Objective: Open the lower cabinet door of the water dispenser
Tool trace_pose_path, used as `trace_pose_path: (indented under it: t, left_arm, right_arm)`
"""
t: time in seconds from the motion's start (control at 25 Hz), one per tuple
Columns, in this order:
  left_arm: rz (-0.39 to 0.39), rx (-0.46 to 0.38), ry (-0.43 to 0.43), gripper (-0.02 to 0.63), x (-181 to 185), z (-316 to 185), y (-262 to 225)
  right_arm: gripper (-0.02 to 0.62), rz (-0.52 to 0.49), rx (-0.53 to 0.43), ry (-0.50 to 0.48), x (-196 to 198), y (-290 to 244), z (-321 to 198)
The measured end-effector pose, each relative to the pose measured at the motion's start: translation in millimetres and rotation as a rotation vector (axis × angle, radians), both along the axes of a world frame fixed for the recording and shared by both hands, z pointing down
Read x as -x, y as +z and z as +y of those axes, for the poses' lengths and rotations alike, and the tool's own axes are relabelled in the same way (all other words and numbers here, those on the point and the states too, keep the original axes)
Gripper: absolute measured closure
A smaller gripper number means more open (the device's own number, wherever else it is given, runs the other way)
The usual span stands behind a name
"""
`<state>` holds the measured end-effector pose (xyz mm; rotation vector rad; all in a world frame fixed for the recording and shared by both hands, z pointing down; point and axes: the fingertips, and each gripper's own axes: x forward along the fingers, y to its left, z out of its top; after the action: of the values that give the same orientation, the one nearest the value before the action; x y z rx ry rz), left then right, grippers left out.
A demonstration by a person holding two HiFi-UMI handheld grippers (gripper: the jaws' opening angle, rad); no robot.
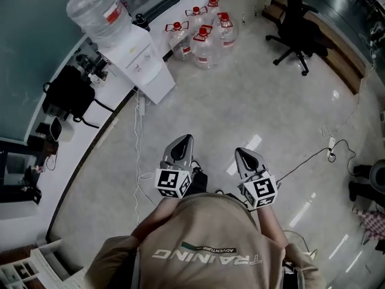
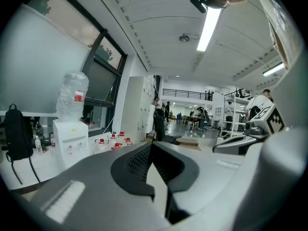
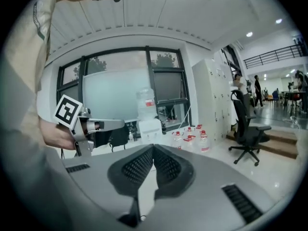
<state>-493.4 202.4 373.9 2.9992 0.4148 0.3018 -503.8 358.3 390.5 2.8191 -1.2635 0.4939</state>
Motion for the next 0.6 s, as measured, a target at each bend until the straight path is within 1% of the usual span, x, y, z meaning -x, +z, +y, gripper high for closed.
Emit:
trace_pose_path:
  t: [0.12, 0.2, 0.28, 0.36, 0.44, 0.52, 0.6]
  left_arm:
    - [0.033, -0.009, 0.041, 0.598, -36.8, -7.4, -12.8]
    - [0.068, -0.043, 0.083, 0.598, -57.9, -13.4, -21.5]
    - [0.096, -0.086, 0.132, 0.598, -77.9, -23.7, -26.5]
    - [0.105, -0.113, 0.162, 0.598, -94.1, -38.7, -28.8]
    - [0.108, -0.128, 0.180, 0.598, -106.9, -54.9, -29.3]
    - [0.098, -0.123, 0.200, 0.598, -120.7, -69.6, -29.2]
    - [0.085, -0.103, 0.217, 0.598, -135.1, -80.3, -29.6]
  right_arm:
    - [0.586, -0.009, -0.004, 0.035, -24.3, -6.2, -8.3]
    - [0.586, -0.014, 0.007, 0.044, -42.7, -6.2, -23.1]
    - [0.586, -0.019, 0.012, 0.034, -63.6, -7.9, -49.0]
    - [0.586, -0.010, 0.023, 0.001, -84.1, -12.5, -81.5]
    - [0.586, 0.031, 0.046, -0.034, -103.8, -17.8, -110.5]
    - [0.586, 0.054, 0.044, -0.030, -122.3, -19.3, -128.8]
    - [0.586, 0.033, 0.019, -0.005, -135.4, -15.3, -138.1]
